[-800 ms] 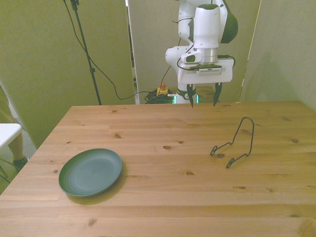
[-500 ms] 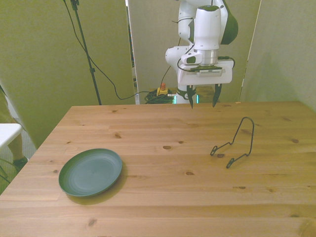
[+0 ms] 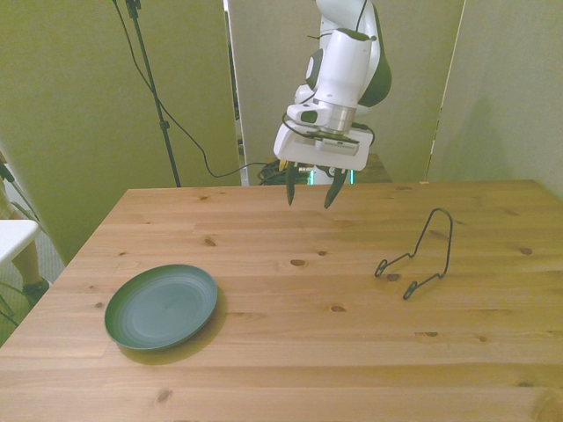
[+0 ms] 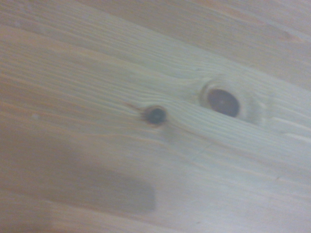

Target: Load the plate

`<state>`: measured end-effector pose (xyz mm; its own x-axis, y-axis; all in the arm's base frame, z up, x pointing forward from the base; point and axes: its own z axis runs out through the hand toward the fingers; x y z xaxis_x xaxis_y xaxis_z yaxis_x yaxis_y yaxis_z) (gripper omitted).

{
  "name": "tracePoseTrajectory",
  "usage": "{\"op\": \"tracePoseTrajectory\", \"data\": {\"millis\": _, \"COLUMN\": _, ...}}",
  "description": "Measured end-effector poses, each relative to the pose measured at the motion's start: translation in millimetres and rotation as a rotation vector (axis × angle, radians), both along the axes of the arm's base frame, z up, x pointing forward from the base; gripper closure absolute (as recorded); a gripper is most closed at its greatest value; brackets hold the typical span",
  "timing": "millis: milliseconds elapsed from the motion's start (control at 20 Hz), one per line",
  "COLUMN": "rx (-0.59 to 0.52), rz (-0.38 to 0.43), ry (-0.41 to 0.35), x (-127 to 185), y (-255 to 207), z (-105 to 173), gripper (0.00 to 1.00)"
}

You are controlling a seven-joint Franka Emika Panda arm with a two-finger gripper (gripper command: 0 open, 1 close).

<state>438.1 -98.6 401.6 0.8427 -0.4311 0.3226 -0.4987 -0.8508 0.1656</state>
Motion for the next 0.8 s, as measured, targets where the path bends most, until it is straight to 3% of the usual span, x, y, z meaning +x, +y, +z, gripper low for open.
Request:
{"op": "tracePoseTrajectory", "data": {"millis": 250, "rx": -0.128, "rz": 0.118, "ry": -0.020, "x": 13.0, "y": -54.1, "z": 5.8, "gripper": 0.00}}
{"op": "tracePoseTrajectory", "data": {"millis": 400, "rx": -0.175, "rz": 0.133, "ry": -0.060, "x": 27.5, "y": -81.8, "z": 9.0, "gripper": 0.00}}
{"op": "tracePoseTrajectory", "data": {"millis": 800, "rx": -0.213, "rz": 0.133, "ry": -0.126, "x": 81.3, "y": -127.2, "z": -15.3, "gripper": 0.00}}
